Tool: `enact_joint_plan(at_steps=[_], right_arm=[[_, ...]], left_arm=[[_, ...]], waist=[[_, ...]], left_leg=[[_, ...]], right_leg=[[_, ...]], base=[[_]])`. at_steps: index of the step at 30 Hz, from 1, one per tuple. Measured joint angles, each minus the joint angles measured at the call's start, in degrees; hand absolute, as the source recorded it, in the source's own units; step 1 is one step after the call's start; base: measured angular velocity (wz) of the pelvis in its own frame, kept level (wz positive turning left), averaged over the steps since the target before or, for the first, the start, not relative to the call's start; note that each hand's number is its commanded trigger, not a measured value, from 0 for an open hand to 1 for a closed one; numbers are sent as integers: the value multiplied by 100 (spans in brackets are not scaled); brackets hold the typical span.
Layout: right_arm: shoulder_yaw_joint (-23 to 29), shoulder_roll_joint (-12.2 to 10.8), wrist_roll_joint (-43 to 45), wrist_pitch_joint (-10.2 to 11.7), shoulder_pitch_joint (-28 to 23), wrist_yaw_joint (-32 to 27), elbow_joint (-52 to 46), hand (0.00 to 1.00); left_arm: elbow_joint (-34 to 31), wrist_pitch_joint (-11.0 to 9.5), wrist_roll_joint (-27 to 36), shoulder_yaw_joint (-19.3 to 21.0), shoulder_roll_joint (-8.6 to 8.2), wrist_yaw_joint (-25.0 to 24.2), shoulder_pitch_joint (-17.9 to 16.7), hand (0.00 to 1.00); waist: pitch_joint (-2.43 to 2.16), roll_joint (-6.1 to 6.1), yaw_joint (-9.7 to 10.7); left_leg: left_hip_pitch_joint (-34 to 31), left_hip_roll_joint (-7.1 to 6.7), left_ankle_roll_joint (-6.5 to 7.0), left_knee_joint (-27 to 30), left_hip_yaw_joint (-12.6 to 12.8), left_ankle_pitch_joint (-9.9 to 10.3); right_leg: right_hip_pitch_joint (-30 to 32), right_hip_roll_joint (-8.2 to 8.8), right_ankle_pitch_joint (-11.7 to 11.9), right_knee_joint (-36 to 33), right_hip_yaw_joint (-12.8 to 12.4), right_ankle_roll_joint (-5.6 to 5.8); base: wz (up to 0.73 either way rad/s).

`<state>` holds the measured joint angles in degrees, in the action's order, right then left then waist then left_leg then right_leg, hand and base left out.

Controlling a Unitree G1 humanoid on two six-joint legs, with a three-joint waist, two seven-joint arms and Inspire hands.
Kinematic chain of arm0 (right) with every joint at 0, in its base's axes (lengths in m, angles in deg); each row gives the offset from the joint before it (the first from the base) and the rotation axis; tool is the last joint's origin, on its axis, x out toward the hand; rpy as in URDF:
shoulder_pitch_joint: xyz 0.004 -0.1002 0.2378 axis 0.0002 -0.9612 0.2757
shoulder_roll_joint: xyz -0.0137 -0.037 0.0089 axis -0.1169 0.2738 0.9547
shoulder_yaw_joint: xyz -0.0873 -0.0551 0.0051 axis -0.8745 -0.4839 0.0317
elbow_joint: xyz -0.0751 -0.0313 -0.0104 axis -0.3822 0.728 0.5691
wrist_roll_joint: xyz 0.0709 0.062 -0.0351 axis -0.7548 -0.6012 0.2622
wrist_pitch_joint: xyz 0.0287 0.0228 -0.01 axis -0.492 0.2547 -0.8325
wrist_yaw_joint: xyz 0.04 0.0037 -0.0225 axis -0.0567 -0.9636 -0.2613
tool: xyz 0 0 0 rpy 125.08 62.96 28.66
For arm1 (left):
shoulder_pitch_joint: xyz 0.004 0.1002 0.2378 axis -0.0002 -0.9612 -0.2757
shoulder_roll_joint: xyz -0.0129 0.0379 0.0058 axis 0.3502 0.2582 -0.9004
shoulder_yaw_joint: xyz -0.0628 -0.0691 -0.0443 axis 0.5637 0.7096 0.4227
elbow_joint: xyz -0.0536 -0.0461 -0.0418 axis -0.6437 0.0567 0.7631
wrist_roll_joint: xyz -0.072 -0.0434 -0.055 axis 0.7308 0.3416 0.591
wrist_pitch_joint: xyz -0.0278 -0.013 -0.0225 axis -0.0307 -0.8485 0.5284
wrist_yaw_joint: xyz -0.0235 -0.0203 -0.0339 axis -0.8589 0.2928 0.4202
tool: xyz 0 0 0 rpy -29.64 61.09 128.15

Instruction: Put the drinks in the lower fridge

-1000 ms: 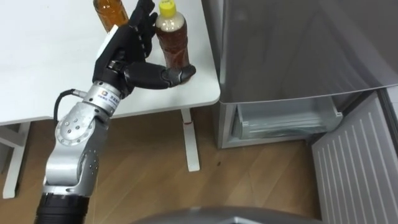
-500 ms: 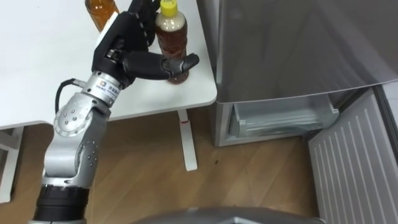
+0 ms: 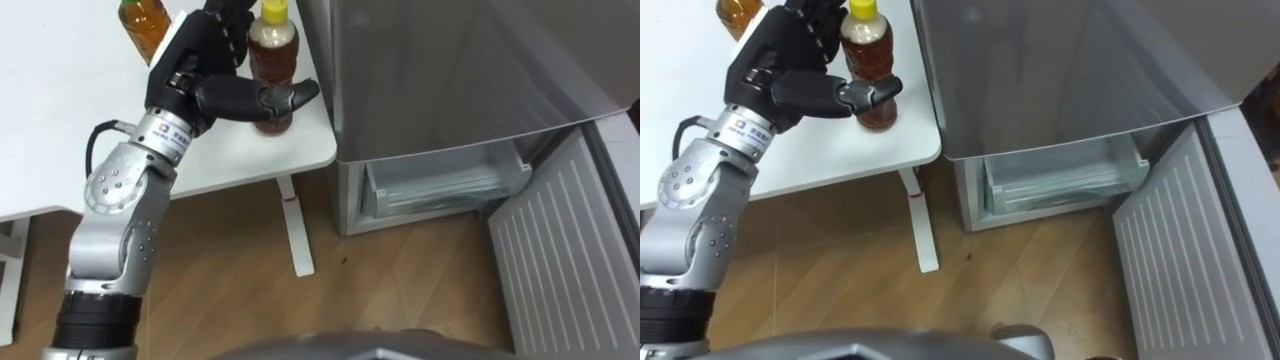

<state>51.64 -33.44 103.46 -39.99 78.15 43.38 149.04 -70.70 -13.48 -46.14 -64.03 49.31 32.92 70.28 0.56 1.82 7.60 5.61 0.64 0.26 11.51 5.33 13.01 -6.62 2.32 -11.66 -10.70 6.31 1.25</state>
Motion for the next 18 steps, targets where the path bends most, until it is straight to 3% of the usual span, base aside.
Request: enact_joint_plan(at_steps=[6, 18], right_arm=[[47, -2, 181, -1, -2, -7, -46, 0], [46, -13, 179, -12, -45, -20, -229, 0]], left_arm=[[383, 0, -18, 55, 9, 31, 199, 0], [598, 72, -18, 190, 24, 31, 200, 0]], waist=[[-14, 23, -8], [18, -27, -4]], left_leg=[[14, 5, 0, -8, 65, 0], [68, 6, 0, -10, 100, 0]], right_leg=[[13, -3, 2, -3, -63, -2], [-20, -5, 2, -9, -113, -2]], base=[[-5], [-1]])
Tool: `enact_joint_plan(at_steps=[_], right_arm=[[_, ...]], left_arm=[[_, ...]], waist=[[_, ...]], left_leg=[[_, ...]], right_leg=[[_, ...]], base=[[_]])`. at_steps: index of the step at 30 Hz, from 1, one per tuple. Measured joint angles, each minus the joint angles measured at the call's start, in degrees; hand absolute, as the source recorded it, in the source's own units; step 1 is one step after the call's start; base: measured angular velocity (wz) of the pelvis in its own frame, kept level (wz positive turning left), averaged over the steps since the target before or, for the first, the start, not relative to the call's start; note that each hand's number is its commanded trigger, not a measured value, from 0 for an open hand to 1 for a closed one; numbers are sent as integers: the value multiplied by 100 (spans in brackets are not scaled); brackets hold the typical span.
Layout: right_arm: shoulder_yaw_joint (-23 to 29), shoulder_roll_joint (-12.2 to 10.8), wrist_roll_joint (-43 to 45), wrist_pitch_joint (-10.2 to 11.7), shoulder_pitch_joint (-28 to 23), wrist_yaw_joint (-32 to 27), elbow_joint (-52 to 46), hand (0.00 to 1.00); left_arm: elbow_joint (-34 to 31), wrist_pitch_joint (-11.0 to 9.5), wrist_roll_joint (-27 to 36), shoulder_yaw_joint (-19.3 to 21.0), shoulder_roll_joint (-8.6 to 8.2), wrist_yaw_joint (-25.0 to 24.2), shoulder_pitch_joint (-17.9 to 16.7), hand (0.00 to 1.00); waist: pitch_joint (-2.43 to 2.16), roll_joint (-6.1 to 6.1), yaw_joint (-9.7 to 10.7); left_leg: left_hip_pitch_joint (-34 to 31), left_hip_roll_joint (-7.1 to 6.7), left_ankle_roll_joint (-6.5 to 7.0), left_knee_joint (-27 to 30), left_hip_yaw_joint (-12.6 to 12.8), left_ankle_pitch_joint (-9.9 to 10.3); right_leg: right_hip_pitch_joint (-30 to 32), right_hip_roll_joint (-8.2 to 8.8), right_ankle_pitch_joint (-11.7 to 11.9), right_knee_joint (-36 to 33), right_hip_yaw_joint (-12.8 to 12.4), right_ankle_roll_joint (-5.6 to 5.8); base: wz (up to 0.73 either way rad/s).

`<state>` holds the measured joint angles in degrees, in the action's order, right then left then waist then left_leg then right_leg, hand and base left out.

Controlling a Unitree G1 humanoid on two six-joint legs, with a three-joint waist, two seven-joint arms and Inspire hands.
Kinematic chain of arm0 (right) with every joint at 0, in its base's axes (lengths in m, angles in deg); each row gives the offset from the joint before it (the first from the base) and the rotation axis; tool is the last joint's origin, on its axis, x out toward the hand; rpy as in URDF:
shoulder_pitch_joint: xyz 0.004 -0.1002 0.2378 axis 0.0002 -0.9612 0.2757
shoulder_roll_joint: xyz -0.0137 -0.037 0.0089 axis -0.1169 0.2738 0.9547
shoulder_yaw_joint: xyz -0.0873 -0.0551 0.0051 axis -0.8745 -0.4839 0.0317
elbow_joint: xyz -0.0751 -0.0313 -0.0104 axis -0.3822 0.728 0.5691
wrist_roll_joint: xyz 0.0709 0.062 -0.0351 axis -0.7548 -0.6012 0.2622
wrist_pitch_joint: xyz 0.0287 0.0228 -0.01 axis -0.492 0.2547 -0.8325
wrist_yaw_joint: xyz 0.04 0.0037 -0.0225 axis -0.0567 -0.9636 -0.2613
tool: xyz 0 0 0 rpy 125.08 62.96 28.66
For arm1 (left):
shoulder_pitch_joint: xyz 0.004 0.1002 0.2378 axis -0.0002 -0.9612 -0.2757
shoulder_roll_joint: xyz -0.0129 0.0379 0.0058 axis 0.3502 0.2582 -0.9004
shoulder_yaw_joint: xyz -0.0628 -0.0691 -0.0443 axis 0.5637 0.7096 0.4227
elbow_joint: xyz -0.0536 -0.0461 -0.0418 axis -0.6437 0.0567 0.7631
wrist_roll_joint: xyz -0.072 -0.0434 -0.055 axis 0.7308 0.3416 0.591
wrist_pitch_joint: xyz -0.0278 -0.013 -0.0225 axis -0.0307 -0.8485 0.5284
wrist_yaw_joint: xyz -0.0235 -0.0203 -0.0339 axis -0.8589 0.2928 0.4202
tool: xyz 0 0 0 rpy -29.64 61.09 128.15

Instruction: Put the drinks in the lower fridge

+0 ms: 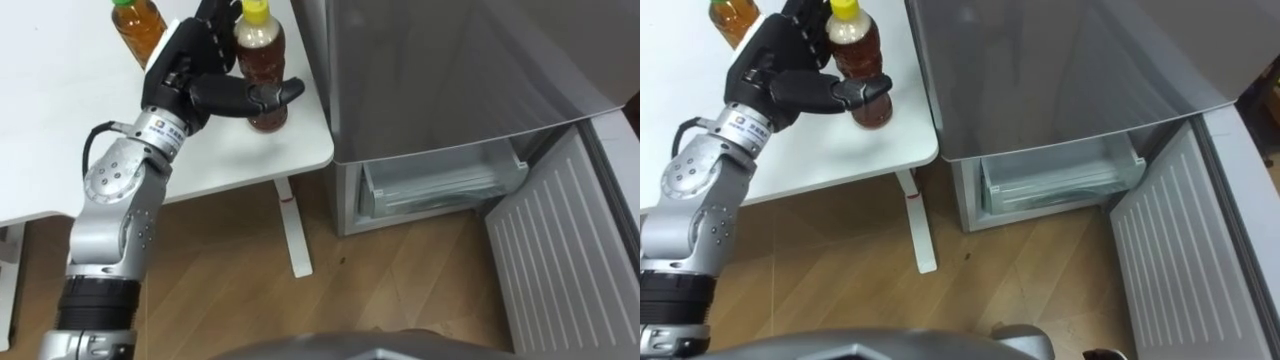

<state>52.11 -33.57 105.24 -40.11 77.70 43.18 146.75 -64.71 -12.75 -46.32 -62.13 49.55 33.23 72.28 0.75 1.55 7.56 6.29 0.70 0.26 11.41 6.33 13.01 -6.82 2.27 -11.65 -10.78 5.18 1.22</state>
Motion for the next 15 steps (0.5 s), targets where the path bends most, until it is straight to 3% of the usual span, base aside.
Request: enact_joint_plan(at_steps=[15], right_arm=[[-2, 0, -28, -57, 5, -45, -5, 0]], left_arm=[[0, 25, 2, 17, 0, 103, 0, 0]], waist=[[-29, 45, 16]], left_leg=[[10, 2, 0, 2, -2, 0]], right_leg=[[-12, -6, 0, 6, -18, 0]], base=[[0]])
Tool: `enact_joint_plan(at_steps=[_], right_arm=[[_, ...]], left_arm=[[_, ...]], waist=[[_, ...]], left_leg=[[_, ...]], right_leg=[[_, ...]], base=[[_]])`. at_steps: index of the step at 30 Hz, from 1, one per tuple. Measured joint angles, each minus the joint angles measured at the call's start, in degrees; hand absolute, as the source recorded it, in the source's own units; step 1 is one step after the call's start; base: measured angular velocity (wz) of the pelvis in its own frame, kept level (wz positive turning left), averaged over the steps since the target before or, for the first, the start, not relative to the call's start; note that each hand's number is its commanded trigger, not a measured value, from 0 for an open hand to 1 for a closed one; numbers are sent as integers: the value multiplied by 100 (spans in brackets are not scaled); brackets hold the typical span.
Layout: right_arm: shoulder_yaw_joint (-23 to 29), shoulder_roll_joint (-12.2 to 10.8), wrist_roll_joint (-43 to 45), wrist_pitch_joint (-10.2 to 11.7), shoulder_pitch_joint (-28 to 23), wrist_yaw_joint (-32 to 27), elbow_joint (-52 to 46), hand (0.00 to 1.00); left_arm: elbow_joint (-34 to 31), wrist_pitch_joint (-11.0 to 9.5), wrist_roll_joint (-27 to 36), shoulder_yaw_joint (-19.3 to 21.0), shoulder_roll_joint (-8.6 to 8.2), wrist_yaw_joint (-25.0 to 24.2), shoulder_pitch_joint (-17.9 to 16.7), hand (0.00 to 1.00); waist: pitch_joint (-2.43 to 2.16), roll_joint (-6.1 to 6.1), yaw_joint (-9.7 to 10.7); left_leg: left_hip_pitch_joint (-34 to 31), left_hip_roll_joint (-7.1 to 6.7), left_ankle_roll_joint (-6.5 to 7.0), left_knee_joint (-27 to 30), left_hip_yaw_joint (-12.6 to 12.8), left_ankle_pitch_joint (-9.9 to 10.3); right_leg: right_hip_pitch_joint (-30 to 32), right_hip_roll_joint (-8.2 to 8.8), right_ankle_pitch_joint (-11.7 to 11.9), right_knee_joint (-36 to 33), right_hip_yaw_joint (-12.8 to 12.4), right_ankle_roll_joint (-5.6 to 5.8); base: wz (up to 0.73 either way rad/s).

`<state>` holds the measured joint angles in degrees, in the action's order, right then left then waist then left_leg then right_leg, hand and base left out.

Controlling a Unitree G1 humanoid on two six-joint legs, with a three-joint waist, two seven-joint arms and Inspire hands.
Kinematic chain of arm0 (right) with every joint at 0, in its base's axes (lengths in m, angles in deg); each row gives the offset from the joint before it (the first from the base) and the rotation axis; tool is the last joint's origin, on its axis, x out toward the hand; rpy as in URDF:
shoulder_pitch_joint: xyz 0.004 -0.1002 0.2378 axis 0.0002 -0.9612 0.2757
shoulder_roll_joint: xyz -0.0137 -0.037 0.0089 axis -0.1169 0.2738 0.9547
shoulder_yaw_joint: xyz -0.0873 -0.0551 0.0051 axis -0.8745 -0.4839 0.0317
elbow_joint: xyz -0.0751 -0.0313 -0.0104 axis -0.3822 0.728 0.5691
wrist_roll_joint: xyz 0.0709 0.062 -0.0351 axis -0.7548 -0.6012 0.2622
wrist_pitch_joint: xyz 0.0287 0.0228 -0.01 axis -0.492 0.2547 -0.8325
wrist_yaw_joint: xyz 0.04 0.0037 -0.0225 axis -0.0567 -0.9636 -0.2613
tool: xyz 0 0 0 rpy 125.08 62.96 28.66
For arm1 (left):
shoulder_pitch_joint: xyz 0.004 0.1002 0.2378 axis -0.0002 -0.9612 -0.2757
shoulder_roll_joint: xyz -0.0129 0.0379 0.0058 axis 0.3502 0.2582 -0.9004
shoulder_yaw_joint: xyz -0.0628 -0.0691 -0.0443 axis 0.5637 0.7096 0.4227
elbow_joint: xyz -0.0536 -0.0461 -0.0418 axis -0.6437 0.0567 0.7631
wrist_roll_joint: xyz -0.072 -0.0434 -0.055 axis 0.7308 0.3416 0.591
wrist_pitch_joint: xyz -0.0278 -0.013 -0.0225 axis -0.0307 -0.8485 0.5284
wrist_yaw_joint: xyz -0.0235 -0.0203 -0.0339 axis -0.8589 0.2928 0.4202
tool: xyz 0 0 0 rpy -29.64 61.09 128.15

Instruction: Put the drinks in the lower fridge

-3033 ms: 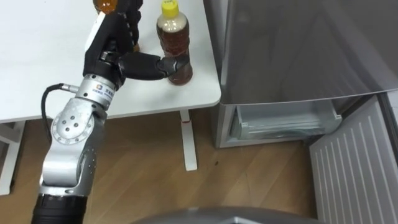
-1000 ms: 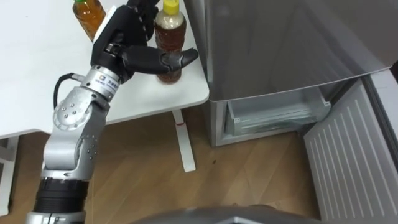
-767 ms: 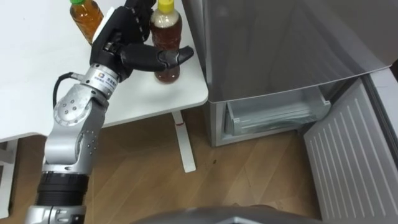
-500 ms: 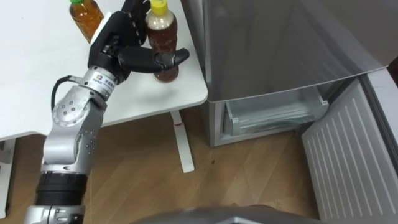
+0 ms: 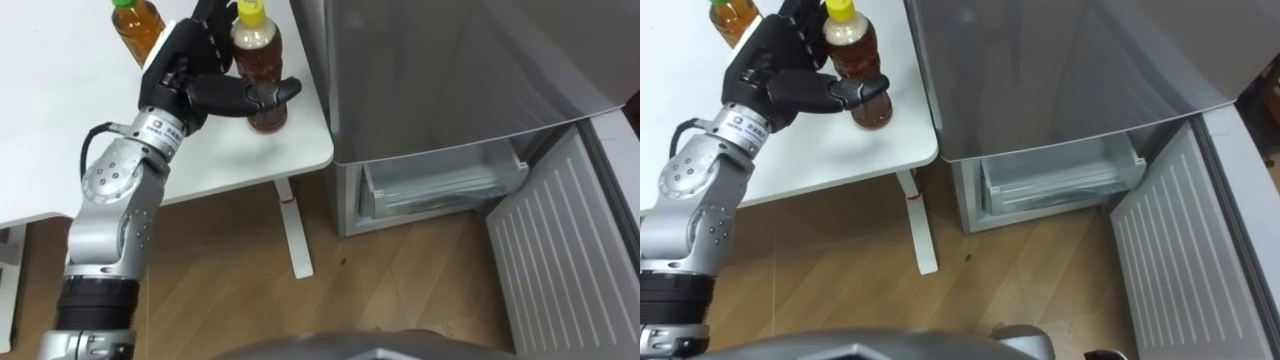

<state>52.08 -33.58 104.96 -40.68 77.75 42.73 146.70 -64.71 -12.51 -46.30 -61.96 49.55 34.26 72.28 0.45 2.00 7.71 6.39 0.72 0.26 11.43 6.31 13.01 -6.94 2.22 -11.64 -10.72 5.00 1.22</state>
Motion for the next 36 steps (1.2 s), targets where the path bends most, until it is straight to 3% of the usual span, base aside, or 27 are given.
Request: enact_joint_plan(at_steps=[11, 22, 27, 32, 33, 34, 36], right_arm=[[-2, 0, 16, -1, -4, -38, 45, 0], [-2, -13, 28, -59, -12, -134, 50, 0], [-3, -24, 27, -126, -12, -117, 16, 0], [-4, -24, 28, -170, -13, -1, -19, 0], [-4, -24, 28, -175, -16, 19, -19, 0], [-3, -26, 27, -177, -23, 23, -19, 0], [-4, -29, 29, -177, -22, 25, -23, 0]], left_arm=[[6, 0, 4, -1, -1, 22, 27, 0], [583, 3, 10, 5, 0, 362, 642, 0], [811, 76, 7, 4, 0, 367, 666, 0], [906, 145, 6, 4, 0, 374, 666, 0], [906, 158, 6, 4, 0, 380, 666, 7], [906, 183, 6, 4, 0, 398, 666, 100], [906, 222, 5, 4, 0, 453, 675, 100]], waist=[[19, -26, 23], [25, -36, 20], [40, -67, 41], [20, -112, 41], [9, -132, 42], [-2, -147, 46], [-6, -152, 52]], left_leg=[[-12, 0, 0, 0, -7, 0], [5, -3, 0, -18, -14, 0], [3, -4, 0, -17, -8, 0], [-33, -5, 0, -7, -8, 0], [-36, -5, 0, -7, -8, 0], [-30, -5, 0, -6, -8, 0], [-22, -6, 0, -7, -8, 0]], right_leg=[[6, -1, 0, 7, -2, 0], [7, -3, -1, 8, -9, 1], [20, -3, 0, 6, -14, 0], [31, -3, -1, 5, -14, 0], [33, -3, 0, 6, -16, 0], [31, -3, 0, 6, -18, 0], [25, -2, 0, 0, -21, 0]], base=[[0], [0], [0], [0], [0], [0], [0]])
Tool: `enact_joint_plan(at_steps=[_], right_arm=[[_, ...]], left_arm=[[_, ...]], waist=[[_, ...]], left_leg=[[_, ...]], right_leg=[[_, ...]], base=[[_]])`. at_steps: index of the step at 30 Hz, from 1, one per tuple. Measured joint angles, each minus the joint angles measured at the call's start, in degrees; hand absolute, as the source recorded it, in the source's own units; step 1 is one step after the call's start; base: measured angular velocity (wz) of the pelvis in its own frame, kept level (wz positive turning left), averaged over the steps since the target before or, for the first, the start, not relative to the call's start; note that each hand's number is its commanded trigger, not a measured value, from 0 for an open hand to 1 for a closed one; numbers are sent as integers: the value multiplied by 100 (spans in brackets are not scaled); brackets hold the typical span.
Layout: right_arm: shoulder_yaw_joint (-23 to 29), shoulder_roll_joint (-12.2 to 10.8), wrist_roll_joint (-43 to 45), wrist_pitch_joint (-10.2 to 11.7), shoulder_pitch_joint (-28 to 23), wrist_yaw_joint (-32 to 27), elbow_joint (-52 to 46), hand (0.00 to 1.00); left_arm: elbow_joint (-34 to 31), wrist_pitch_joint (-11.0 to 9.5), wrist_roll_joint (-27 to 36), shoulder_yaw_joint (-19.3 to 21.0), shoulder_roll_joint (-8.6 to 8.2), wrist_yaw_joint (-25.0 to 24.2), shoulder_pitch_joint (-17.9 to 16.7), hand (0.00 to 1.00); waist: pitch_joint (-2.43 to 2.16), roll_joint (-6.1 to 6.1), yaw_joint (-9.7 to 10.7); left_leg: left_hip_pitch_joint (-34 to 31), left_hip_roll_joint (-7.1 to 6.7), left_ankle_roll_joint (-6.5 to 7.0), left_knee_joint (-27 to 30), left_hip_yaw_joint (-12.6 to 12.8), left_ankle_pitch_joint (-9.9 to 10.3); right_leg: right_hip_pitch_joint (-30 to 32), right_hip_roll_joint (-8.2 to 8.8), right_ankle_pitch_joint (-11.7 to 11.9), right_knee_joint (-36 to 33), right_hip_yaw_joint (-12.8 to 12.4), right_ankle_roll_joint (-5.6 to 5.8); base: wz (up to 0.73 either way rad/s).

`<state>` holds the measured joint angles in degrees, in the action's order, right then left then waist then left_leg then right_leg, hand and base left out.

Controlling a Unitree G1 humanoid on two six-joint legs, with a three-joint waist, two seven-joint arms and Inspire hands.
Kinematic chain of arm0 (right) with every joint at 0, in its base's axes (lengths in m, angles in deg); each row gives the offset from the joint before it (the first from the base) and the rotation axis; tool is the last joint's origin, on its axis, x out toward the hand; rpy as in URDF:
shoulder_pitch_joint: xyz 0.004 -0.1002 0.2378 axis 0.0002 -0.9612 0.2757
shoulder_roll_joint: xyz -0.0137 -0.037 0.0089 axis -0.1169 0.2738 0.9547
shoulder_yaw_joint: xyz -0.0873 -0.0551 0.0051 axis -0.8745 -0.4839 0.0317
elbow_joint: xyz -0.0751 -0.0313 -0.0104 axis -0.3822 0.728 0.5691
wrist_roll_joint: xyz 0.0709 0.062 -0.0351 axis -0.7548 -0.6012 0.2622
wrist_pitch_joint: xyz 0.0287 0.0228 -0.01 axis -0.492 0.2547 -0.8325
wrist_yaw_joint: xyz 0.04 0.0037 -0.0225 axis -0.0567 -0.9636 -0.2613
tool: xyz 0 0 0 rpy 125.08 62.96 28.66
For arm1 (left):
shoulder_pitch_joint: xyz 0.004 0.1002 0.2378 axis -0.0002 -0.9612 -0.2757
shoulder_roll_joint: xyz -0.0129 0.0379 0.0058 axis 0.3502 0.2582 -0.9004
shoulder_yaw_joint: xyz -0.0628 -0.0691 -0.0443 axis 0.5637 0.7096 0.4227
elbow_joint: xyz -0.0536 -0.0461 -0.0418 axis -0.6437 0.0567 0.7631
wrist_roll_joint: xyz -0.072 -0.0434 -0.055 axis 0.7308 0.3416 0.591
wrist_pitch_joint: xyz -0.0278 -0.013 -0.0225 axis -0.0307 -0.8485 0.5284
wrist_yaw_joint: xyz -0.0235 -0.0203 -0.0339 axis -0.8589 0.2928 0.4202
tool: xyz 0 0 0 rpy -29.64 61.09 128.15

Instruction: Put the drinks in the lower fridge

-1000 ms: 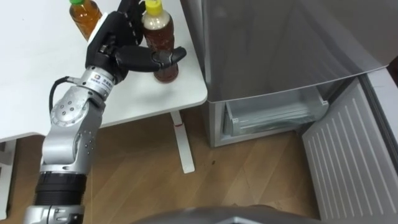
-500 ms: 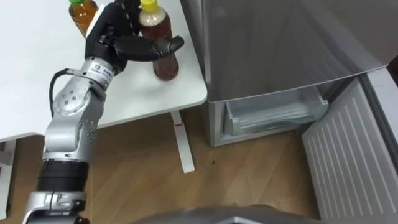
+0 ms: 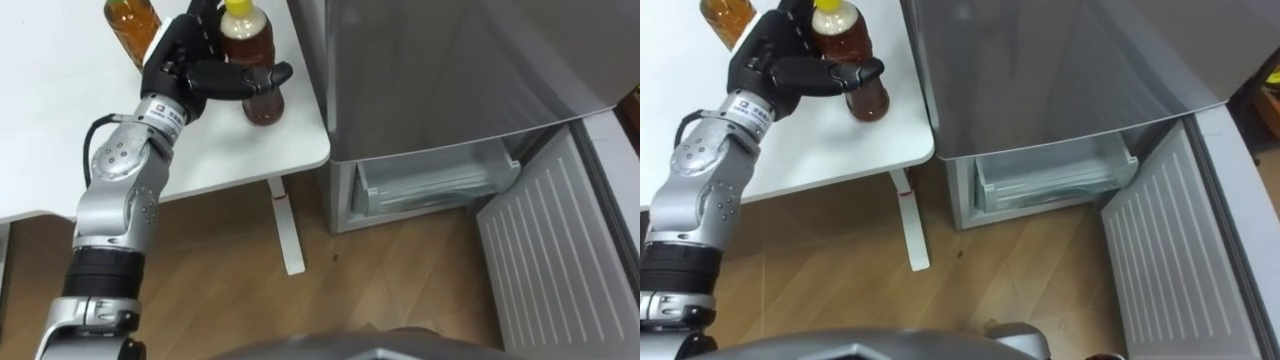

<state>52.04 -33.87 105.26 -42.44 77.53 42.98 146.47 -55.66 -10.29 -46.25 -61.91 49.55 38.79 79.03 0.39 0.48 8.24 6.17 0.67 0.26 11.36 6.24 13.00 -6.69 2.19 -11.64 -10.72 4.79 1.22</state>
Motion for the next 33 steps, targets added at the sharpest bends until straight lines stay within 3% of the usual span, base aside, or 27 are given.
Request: enact_joint_plan(at_steps=[11, 19, 33], right_arm=[[-1, -63, -4, 0, -1, 42, -33, 0], [-7, -104, -9, 0, 3, 68, 9, 0], [0, -108, -7, 1, 20, 108, 1, 0]], left_arm=[[122, 52, 0, -1, 18, -2, 12, 100], [224, 237, -3, -33, 11, 9, 17, 100], [151, 250, -6, -42, 14, 8, 17, 100]], waist=[[-6, 9, 93], [-3, 20, 101], [-26, 70, 95]], left_leg=[[40, 8, 0, 4, 13, 0], [21, 21, 0, 5, 12, 0], [-91, 38, -1, 35, 6, 0]], right_leg=[[-35, -3, 2, -21, 2, -3], [-16, -15, 6, -30, 3, -10], [108, -26, 17, -21, 2, -26]], base=[[0], [0], [0]])
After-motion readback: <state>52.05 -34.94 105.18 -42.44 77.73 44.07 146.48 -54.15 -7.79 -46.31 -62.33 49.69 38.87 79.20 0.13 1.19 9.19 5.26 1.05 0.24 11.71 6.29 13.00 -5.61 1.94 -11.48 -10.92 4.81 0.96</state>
